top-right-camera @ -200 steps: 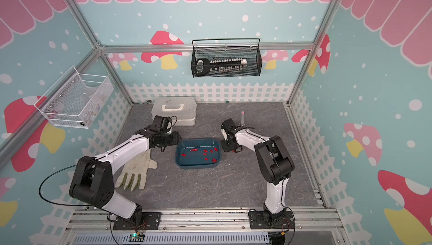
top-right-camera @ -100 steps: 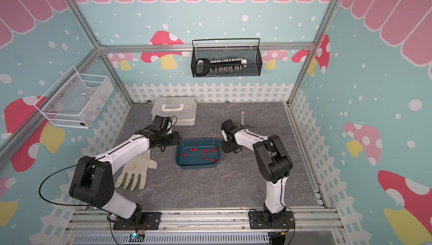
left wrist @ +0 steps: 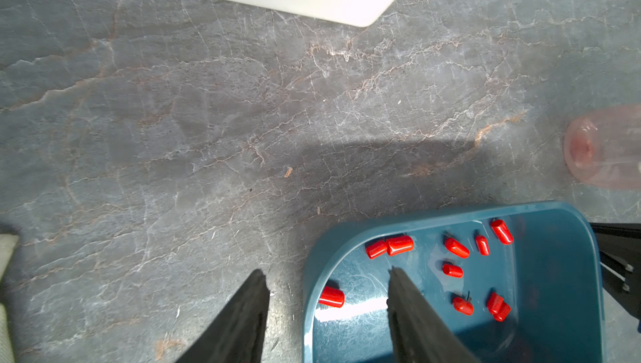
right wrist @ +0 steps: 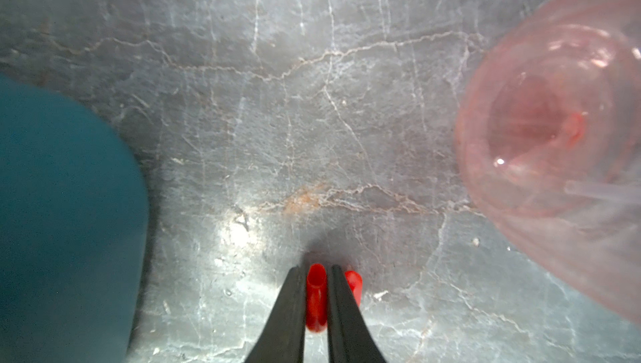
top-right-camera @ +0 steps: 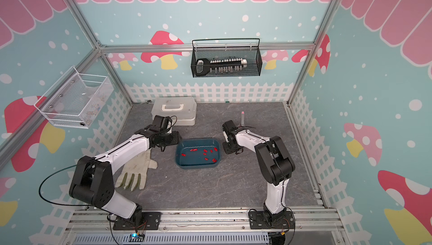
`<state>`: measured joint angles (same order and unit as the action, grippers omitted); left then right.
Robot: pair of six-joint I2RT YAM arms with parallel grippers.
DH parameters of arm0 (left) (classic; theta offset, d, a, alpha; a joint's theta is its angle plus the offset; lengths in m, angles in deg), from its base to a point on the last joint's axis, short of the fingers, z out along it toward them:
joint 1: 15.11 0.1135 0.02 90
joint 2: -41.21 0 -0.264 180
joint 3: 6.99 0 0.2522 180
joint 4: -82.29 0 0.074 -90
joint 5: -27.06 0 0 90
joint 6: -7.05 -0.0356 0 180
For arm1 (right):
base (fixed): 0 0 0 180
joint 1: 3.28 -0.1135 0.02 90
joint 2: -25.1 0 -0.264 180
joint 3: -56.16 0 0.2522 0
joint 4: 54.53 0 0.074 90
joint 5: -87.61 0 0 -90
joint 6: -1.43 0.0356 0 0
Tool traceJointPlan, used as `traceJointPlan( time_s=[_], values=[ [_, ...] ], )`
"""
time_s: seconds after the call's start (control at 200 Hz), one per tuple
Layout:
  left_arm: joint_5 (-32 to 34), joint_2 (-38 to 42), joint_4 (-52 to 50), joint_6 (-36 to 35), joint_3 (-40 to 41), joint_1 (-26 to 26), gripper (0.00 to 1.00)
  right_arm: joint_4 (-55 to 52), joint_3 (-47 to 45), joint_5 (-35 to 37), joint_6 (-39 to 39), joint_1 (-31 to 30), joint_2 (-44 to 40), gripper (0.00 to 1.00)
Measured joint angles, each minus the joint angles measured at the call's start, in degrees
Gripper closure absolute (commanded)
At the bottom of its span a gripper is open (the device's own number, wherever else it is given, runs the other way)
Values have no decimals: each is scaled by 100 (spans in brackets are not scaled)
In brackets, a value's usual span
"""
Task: Take the screw protection sleeves out of the storage box
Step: Adjust the screw protection sleeve at the center of the board, then pick up the screw protection sleeve from the storage box.
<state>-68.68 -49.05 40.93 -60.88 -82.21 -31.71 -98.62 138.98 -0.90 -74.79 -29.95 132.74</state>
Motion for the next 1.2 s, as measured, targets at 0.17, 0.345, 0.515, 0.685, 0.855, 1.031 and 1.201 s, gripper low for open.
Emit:
traceJointPlan(
  time_s=[0.17, 0.345, 0.515, 0.685, 0.855, 1.031, 1.201],
  values=[
    [0, -24, 0, 0, 0, 0, 43, -13, 0, 9, 0, 0, 0, 71],
    [0, -33, 0, 0, 0, 0, 43, -70, 0, -4, 17, -4, -79, 68],
    [2, -33, 0, 0, 0, 0, 43, -201, 0, 4, 13, -87, -509, 62],
    [20, -33, 2, 0, 0, 0, 43, -278, 7, -7, -7, -271, -1244, 61],
    [44, -33, 2, 0, 0, -4, 43, -267, 11, -221, -31, -369, -1919, 61],
    [72, -33, 2, 0, 0, -9, 44, -210, 129, -466, -70, -673, -2063, 64],
    [109, -31, 2, 0, 0, -61, 44, -155, 645, -605, -116, -1169, -1467, 65]
  ],
)
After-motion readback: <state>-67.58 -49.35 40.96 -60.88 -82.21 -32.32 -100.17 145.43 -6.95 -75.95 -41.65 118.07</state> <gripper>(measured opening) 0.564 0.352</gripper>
